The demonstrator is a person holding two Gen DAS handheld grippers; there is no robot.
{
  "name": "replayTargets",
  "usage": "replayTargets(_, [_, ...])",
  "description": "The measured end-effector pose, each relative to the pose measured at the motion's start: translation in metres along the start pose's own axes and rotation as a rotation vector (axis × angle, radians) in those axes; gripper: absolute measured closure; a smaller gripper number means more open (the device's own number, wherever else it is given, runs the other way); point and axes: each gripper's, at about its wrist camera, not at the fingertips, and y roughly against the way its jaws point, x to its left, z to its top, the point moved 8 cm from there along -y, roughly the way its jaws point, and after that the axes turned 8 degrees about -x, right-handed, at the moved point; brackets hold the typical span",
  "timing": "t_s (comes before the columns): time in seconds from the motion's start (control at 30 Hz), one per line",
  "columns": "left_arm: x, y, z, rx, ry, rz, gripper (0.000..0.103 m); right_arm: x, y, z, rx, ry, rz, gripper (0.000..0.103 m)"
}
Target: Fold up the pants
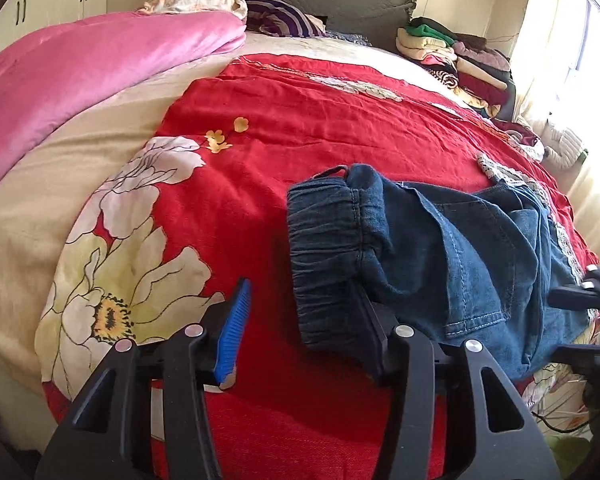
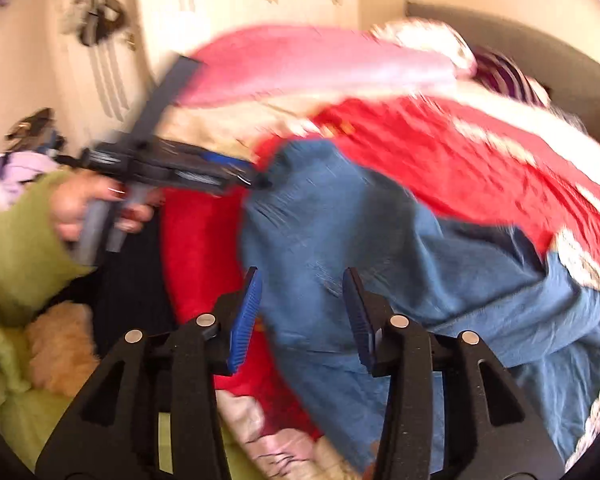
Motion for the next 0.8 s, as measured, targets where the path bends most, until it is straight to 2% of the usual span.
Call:
replayTargets(0.03, [0.001,0.005,0.002,-0.012,0.003,0.02,0.055,-0.004,-0.015,-0.012,0.07,-0.02,-0.016,0.068])
replayTargets(0.1, [-0.003,0.025,0.011,-0.069,-0.011,0.042,0.058,-0.008,-0.036,-0.034,0.154,-0.044,-0.037,0.067])
replayTargets(0.17, [-0.014,0.046,0.022,-0.131,-0.035,0.04,0.058,-0.01,-0.036,-0.035,0.137,-0.052,-0.029,0.067])
replayTargets(0.2, [-0.026,0.058,0.029,-0.167,-0.046,0.014,0.058,-0.01,-0.033,-0.033,0.129,-0.057,-0.017,0.067])
replayTargets(0.27, [-0.043,0.065,0.035,-0.187,-0.056,-0.027,0.058,-0.015,-0.014,-0.02,0.075,-0.062,-0.005,0.065])
replayTargets(0.33, [-0.066,0.058,0.036,-0.166,-0.08,-0.092,0.058,-0.028,0.003,-0.007,0.028,-0.057,-0.038,0.061])
replayTargets(0.43, [-0.092,0.028,0.019,-0.08,-0.117,-0.147,0.058,-0.069,0.029,0.006,-0.028,-0.105,-0.16,0.056])
replayTargets(0.5, [-0.097,0.004,0.001,-0.003,-0.143,-0.132,0.058,-0.102,0.041,0.009,-0.041,-0.166,-0.241,0.051])
replayTargets(0.57, [-0.095,-0.013,-0.015,0.043,-0.174,-0.1,0.058,-0.131,0.048,0.011,-0.051,-0.215,-0.294,0.048])
replayTargets(0.67, [-0.099,-0.007,-0.012,0.032,-0.185,-0.102,0.058,-0.185,0.04,0.018,-0.005,-0.298,-0.38,0.045])
replayTargets(0.8, [-0.116,0.017,0.007,-0.025,-0.184,-0.155,0.056,-0.232,0.02,0.021,0.056,-0.336,-0.412,0.041])
